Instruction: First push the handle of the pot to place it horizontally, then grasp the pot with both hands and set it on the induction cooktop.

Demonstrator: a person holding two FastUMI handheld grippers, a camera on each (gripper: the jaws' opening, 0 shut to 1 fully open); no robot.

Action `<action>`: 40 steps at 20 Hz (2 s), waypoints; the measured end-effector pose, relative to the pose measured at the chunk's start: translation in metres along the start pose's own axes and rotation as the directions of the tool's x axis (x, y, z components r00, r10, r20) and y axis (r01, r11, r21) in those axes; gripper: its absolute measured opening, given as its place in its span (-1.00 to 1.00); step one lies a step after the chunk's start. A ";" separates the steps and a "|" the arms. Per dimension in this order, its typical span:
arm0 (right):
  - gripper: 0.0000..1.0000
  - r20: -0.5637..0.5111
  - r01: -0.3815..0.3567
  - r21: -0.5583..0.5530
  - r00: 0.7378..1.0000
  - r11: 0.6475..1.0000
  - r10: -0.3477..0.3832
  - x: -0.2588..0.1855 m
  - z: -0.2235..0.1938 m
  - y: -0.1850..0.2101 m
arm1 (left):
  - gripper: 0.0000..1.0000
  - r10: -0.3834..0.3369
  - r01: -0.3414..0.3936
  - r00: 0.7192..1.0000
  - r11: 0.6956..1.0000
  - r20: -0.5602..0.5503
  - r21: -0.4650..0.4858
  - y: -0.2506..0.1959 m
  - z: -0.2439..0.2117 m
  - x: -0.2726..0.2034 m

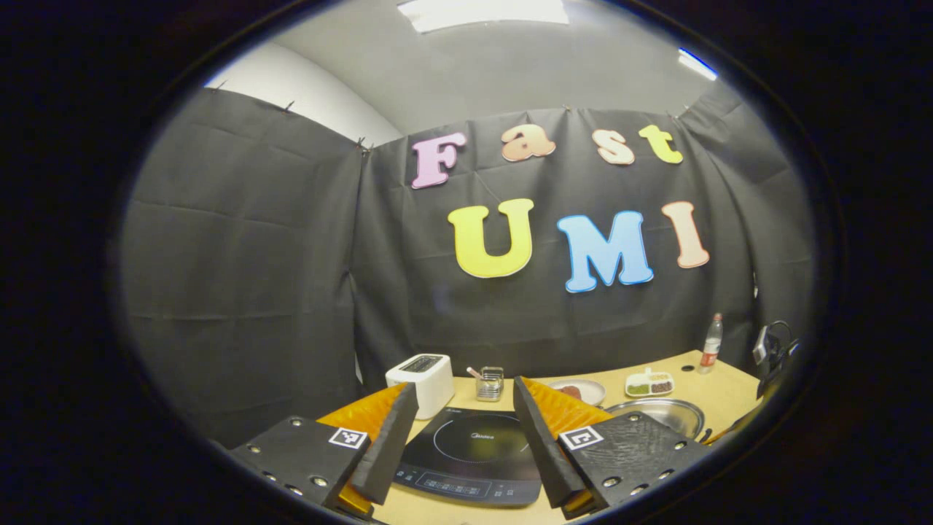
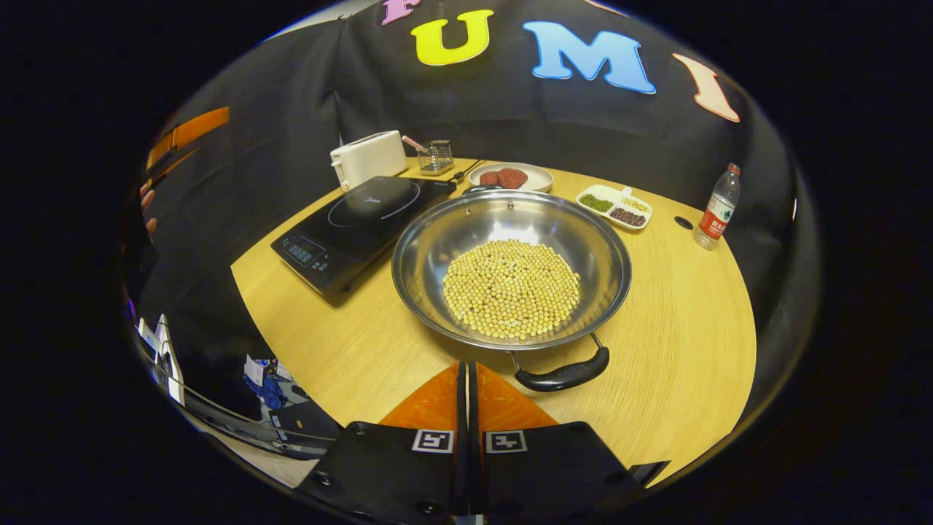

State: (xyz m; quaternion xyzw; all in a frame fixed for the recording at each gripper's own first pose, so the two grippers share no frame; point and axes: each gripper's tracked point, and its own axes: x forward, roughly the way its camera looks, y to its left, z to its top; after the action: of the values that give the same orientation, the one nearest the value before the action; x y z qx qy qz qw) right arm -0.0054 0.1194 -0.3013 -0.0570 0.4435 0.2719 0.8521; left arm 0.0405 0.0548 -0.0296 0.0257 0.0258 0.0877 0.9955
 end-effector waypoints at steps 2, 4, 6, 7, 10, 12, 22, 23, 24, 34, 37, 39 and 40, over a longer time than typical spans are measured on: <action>-1.00 -0.023 0.001 -0.001 1.000 1.000 -0.001 0.006 -0.003 -0.008 | 0.60 0.004 -0.004 1.000 1.000 0.003 0.005 -0.007 0.002 0.005; -1.00 -0.045 0.014 -0.003 0.999 1.000 -0.014 0.009 -0.006 -0.018 | 0.55 0.000 0.000 1.000 1.000 -0.005 -0.002 -0.014 -0.002 0.008; -0.96 -0.048 0.010 0.010 0.999 1.000 -0.009 0.009 -0.006 -0.021 | 0.60 -0.009 0.009 1.000 1.000 -0.010 -0.002 -0.022 -0.004 0.011; -0.96 -0.049 0.016 0.006 0.999 1.000 -0.016 0.007 -0.006 -0.025 | 0.60 -0.012 0.012 1.000 1.000 -0.010 0.002 -0.024 -0.004 0.013; -0.96 -0.056 0.034 -0.011 0.998 0.999 -0.035 0.008 -0.009 -0.035 | 0.56 -0.023 0.023 1.000 1.000 -0.009 -0.002 -0.034 -0.004 0.017; -0.96 -0.062 0.047 -0.013 0.997 0.999 -0.048 0.008 -0.009 -0.043 | 0.56 -0.029 0.029 1.000 1.000 -0.009 -0.005 -0.040 -0.005 0.022; -0.96 -0.063 0.136 -0.011 0.989 0.991 -0.136 0.013 0.000 -0.099 | 0.60 -0.051 0.051 0.999 0.999 -0.016 0.000 -0.067 -0.007 0.032; -0.96 -0.063 0.141 -0.009 0.988 0.990 -0.141 0.014 0.001 -0.105 | 0.60 -0.054 0.054 0.998 0.999 -0.015 0.003 -0.069 -0.007 0.033; -0.96 -0.063 0.146 -0.007 0.987 0.989 -0.147 0.014 0.002 -0.110 | 0.60 -0.055 0.055 0.998 0.998 -0.016 0.007 -0.072 -0.009 0.034; -0.96 -0.068 0.188 0.027 0.980 0.982 -0.185 0.025 0.015 -0.156 | 0.60 -0.044 0.044 0.998 0.999 -0.036 0.016 -0.094 -0.018 0.049; -0.96 -0.067 0.193 0.035 0.979 0.981 -0.190 0.030 0.020 -0.166 | 0.60 -0.038 0.039 0.998 0.999 -0.048 0.013 -0.099 -0.023 0.053; -0.96 -0.068 0.195 0.041 0.979 0.980 -0.192 0.033 0.023 -0.173 | 0.60 -0.036 0.036 0.998 0.999 -0.056 0.014 -0.100 -0.027 0.056; -0.96 -0.068 0.195 0.043 0.979 0.980 -0.192 0.035 0.025 -0.175 | 0.60 -0.035 0.036 0.998 0.999 -0.059 0.015 -0.102 -0.028 0.056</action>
State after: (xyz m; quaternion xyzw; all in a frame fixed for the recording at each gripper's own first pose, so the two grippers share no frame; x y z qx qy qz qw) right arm 0.1191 -0.0057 -0.3389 -0.0874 0.4695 0.1747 0.8610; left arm 0.1119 -0.0341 -0.0654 0.0306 0.0561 0.0705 0.9955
